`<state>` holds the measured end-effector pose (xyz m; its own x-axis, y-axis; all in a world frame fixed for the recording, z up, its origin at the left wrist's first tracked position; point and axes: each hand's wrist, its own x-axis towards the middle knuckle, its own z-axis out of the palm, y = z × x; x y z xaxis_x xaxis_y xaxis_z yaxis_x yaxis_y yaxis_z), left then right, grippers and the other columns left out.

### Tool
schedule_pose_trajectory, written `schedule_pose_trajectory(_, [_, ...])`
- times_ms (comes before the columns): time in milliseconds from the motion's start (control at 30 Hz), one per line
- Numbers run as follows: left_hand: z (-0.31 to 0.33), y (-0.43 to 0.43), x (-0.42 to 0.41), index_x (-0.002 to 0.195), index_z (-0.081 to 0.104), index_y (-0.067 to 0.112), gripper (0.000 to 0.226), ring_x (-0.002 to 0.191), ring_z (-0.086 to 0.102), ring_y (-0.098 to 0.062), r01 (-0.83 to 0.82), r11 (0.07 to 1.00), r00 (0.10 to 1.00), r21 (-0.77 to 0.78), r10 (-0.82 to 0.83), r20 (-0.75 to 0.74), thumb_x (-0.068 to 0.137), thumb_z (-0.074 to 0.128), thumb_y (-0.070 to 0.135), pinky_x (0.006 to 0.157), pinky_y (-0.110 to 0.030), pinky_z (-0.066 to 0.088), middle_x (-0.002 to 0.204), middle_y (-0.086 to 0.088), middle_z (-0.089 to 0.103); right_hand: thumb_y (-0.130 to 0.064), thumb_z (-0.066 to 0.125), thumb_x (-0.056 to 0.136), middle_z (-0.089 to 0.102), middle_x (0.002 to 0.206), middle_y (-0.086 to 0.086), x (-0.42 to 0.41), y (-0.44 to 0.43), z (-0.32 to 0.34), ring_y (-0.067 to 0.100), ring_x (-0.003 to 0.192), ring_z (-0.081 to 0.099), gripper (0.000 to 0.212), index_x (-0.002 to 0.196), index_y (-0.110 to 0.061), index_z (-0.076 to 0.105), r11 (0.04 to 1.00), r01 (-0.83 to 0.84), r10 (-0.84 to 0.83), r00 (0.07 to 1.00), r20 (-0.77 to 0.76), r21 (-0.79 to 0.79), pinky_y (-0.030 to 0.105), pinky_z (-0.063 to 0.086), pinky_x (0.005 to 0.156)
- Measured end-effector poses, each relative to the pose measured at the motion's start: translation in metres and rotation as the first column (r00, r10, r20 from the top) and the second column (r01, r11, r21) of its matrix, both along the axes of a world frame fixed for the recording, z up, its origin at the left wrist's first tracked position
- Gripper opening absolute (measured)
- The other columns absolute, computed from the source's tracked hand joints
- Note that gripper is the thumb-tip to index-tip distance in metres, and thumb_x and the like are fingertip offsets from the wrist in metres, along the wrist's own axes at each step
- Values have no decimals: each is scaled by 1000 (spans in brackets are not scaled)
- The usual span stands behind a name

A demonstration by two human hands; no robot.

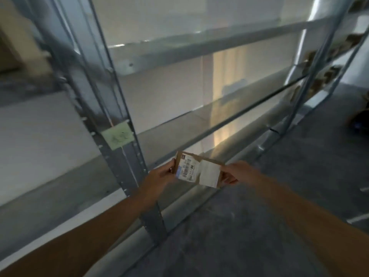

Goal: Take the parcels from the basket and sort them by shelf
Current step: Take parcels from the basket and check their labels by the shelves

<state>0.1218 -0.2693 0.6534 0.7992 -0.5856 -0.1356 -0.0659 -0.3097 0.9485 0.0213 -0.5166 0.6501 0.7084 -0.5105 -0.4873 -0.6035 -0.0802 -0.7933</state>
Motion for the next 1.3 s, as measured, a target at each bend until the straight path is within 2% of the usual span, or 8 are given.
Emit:
schedule_pose_trajectory(200, [54, 98, -10, 119, 51, 56, 43, 100, 63, 6, -190, 978, 970, -87, 201, 137, 98, 58, 19, 87, -14, 51, 113, 24, 64, -12, 57, 93, 76, 73, 3, 39, 87, 76, 13, 62, 72, 17, 88, -7, 73, 966, -244, 256, 951, 172, -92, 21, 55, 56])
schedule_pose_trajectory(333, [72, 182, -35, 137, 41, 29, 70, 102, 60, 11, -317, 945, 911, -84, 328, 249, 86, 52, -18, 77, 0, 44, 120, 16, 59, -8, 55, 95, 75, 84, 6, 45, 165, 100, 14, 77, 72, 13, 94, -8, 68, 923, -380, 382, 882, 277, -60, 22, 56, 61])
schedule_pose_trajectory(467, [81, 274, -79, 143, 44, 11, 65, 116, 56, -15, -503, 856, 806, -120, 515, 293, 85, 60, -15, 95, -14, 44, 131, -3, 57, 1, 50, 97, 70, 95, 15, 42, 257, 103, 22, 84, 71, 11, 98, -2, 61, 874, -486, 461, 826, 326, -4, 28, 58, 70])
schedule_pose_trajectory(600, [85, 373, -136, 138, 51, 20, 59, 108, 60, -1, -631, 769, 695, -103, 619, 365, 86, 66, -6, 87, -7, 45, 120, 6, 63, 5, 52, 96, 67, 105, 22, 31, 361, 92, 28, 88, 72, 15, 110, 4, 56, 731, -673, 604, 715, 353, 112, 36, 60, 80])
schedule_pose_trajectory(767, [85, 489, -198, 137, 52, 21, 59, 109, 60, -5, -824, 558, 472, -98, 771, 428, 88, 62, -8, 88, -7, 43, 122, 8, 64, -2, 72, 85, 53, 119, 7, -4, 493, 95, 26, 88, 72, 62, 131, -27, 39, 521, -853, 771, 483, 415, 25, 35, 61, 75])
schedule_pose_trajectory(933, [103, 571, -254, 122, 52, 5, 35, 119, 58, -27, -923, 217, 136, -318, 957, 258, 91, 58, -8, 104, -47, 46, 116, -9, 62, 2, 64, 89, 62, 111, 5, -58, 625, 102, 19, 82, 66, 44, 123, -25, 56, 266, -957, 871, 187, 455, -117, 31, 60, 70])
schedule_pose_trajectory(1133, [110, 633, -325, 115, 60, 7, 21, 117, 60, -24, -943, 4, -66, -331, 978, 198, 95, 58, 2, 103, -42, 48, 118, -11, 65, -7, 77, 79, 71, 94, -21, -96, 725, 115, -10, 84, 64, 40, 100, -39, 65, 45, -977, 870, -63, 490, -206, 8, 48, 66])
schedule_pose_trajectory(1300, [104, 670, -376, 134, 57, 15, 39, 105, 61, -11, -941, -136, -208, -309, 955, 211, 96, 57, 6, 85, -15, 53, 121, -8, 59, 4, 60, 61, 73, 104, -4, -119, 801, 125, 9, 91, 68, 59, 115, -19, 65, -128, -991, 831, -132, 541, -45, 17, 52, 67])
